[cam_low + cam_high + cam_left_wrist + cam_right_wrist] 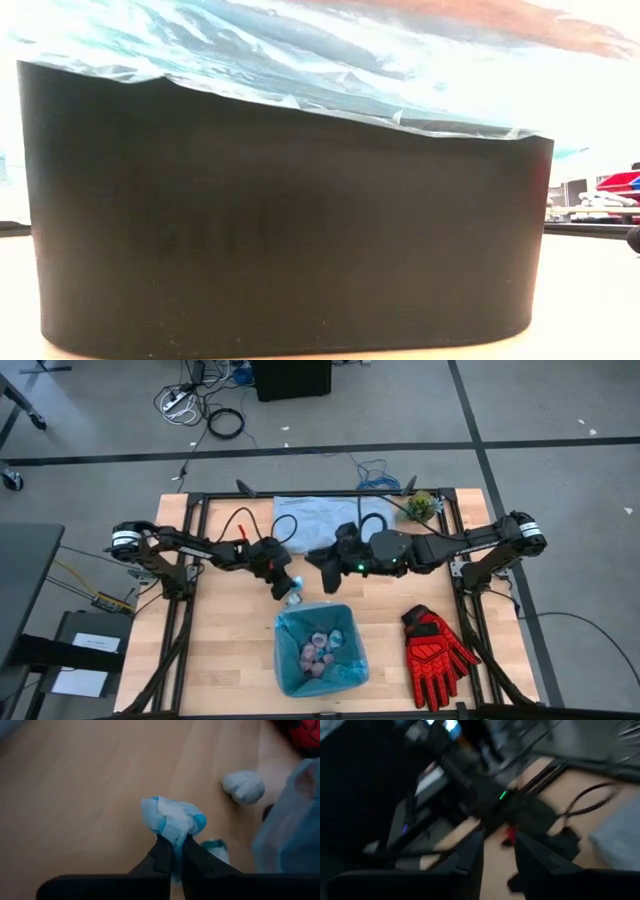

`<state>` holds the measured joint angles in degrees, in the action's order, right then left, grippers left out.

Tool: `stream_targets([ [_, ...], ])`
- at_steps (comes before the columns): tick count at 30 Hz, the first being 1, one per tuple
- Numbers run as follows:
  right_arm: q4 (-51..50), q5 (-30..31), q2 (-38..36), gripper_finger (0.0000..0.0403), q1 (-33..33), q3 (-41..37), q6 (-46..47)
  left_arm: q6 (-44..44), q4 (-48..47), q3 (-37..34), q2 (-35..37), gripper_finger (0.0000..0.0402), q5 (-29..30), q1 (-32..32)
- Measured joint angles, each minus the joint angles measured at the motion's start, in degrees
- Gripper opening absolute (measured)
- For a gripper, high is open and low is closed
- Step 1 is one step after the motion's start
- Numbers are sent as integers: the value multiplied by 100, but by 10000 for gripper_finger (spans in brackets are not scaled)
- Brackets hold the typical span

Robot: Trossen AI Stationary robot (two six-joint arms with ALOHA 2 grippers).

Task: Place trash/remove bag and relplace
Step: Put the blue crumbled trash bag into the trash bin

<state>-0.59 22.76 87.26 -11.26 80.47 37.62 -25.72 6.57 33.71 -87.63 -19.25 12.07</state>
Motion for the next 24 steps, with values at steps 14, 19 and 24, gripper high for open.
stream_targets([
  [14, -413, -726, -2, 21, 2, 0, -327, 2042, -3439, 2222, 1431, 13, 804, 37],
  [19, -1082, -1106, -4, 3, 61, 0, -281, 2971, -4455, 2975, 1988, 13, 1135, -63],
  [24, -1252, -1279, -4, 2, 65, 0, -338, 3004, -4724, 3494, 2359, 13, 837, -313],
])
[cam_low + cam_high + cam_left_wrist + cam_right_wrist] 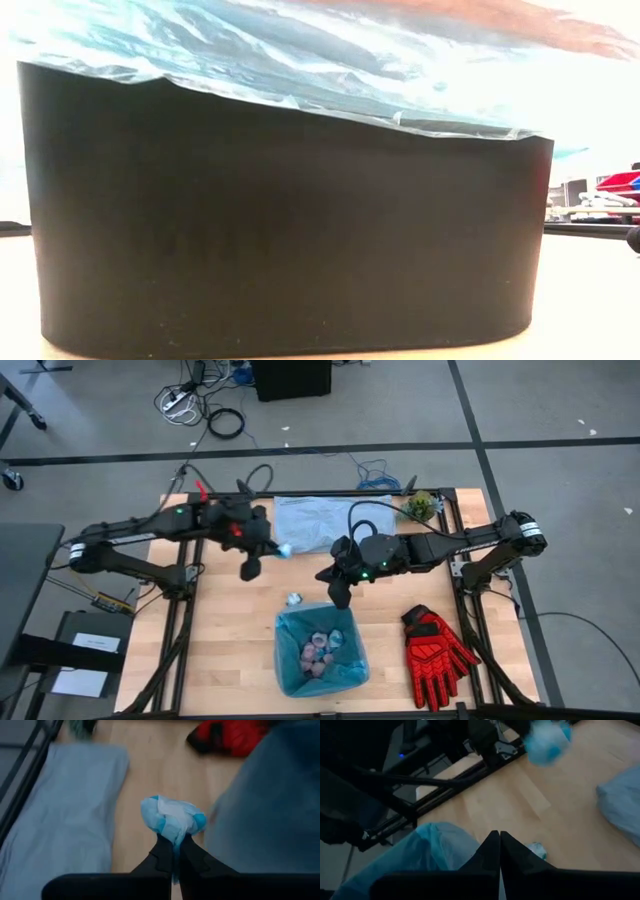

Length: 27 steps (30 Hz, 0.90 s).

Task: Place trash/remove bag and relplace
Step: Put the blue crumbled trash bag into the trash bin

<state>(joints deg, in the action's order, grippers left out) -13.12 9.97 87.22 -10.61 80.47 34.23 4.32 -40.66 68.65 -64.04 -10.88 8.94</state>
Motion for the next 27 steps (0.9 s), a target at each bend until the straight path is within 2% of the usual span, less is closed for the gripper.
stream_targets([
  [8, 8, -720, 0, 1, -4, 0, -239, 305, 583, 244, -133, 14, -144, -1252],
  [13, -67, -713, -22, 1, 5, 0, 32, 299, 996, 249, -283, 14, -154, -1995],
  [18, -35, -685, -33, 1, 8, 0, 213, 331, 807, 249, -479, 14, -242, -2593],
  [22, -57, -843, -33, 0, -33, 0, 190, 213, 1020, 249, -785, 14, -20, -2844],
  [27, -99, -1027, -33, 0, -83, 0, 160, -279, 1365, 249, -1275, 27, 282, -2860],
])
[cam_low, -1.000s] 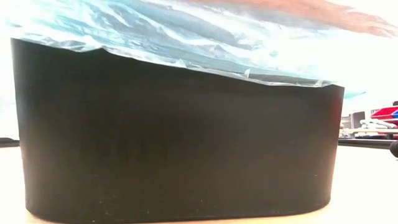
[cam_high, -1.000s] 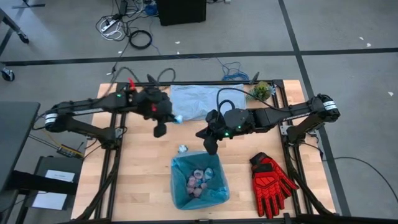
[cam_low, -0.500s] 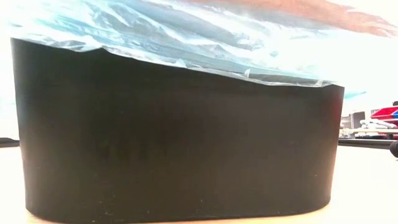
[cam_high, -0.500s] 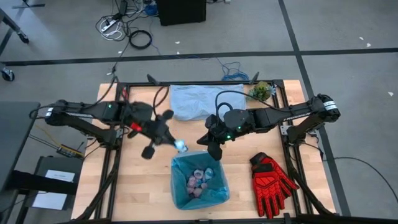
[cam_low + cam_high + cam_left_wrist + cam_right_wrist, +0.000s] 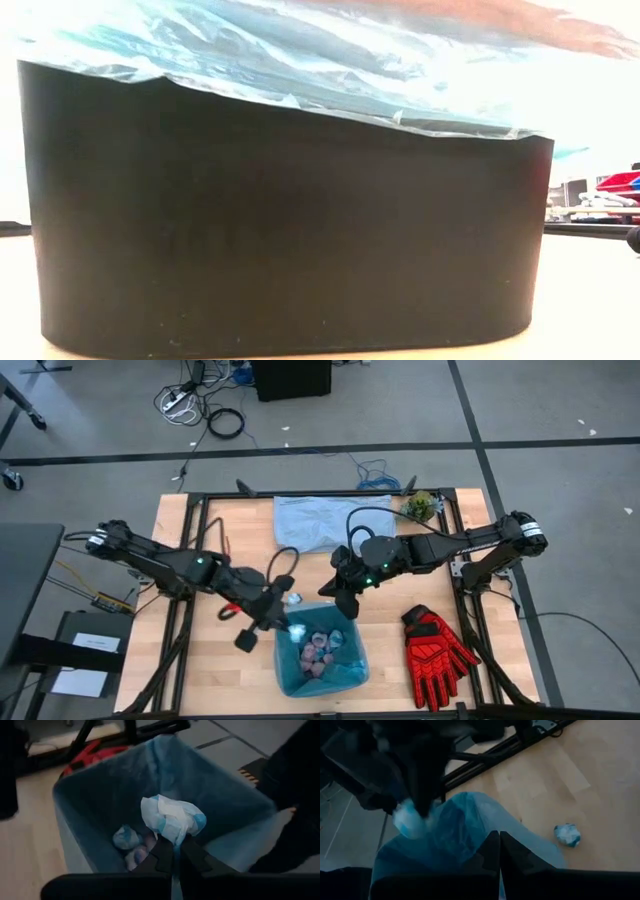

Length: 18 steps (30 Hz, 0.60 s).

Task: Place trash/remove bag and relplace
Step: Put the blue crumbled trash bag into the trash bin

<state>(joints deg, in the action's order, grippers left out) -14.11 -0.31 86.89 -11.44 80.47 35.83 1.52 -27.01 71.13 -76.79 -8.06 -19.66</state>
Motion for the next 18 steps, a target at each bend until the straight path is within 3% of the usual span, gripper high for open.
stream_targets([
  [4, -177, -191, 0, 0, -122, 0, -20, -187, 333, 0, -215, 78, 75, -2],
  [10, -667, -246, 0, 0, -358, 0, -196, -655, 650, 1, -232, 191, 212, -2],
  [14, -697, -303, 0, 0, -473, 0, -451, -937, 339, 200, -234, 250, 323, -5],
  [18, -705, -264, 0, 0, -501, 0, -550, -1448, -418, 570, -239, 271, 861, 0],
])
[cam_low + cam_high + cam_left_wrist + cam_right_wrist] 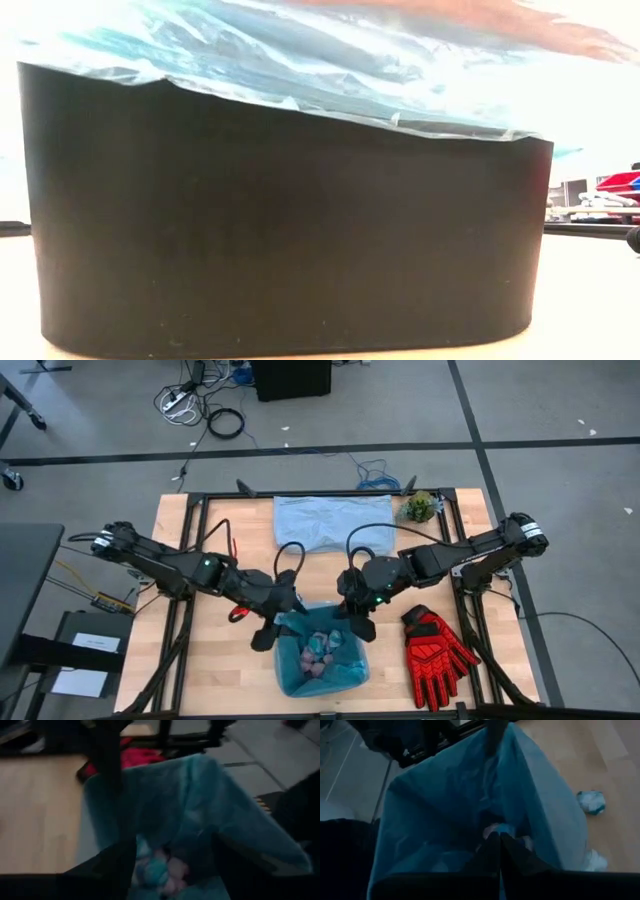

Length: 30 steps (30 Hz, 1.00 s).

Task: Place trash/remove bag and relplace
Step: Put the blue crumbled trash bag into the trash bin

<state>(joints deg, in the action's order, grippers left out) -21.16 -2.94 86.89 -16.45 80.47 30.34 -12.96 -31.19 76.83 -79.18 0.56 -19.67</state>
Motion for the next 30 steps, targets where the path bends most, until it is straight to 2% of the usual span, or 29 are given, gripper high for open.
stream_targets([
  [5, -1, 208, 0, 0, 81, 0, -62, -218, -917, 570, 72, 258, 906, 46],
  [9, -1, -327, 0, 0, 213, 0, -62, -244, -1009, 619, 63, 246, 1012, 160],
  [12, 3, -411, 3, 0, 212, 0, -89, -420, -1297, 621, 137, 241, 1395, 214],
  [14, 10, -184, 15, 0, 201, 0, -16, -616, -1610, 620, 202, 239, 1577, 286],
  [16, -8, 295, 15, 0, 207, 0, 73, -865, -1743, 529, 282, 239, 1624, 361],
  [20, -27, 1645, -3, 0, 174, 0, 370, -1284, -2012, 179, 573, 239, 1699, 395],
  [22, -15, 2060, -40, 0, 137, 0, 492, -1388, -2070, -115, 867, 239, 1876, 390],
  [25, -16, 2125, -65, 0, 118, 2, 489, -1713, -1986, -807, 1463, 239, 1978, 398],
  [30, -57, 2090, -131, 0, 118, 2, 402, -2219, -1120, -2040, 2296, 239, 1994, 391],
])
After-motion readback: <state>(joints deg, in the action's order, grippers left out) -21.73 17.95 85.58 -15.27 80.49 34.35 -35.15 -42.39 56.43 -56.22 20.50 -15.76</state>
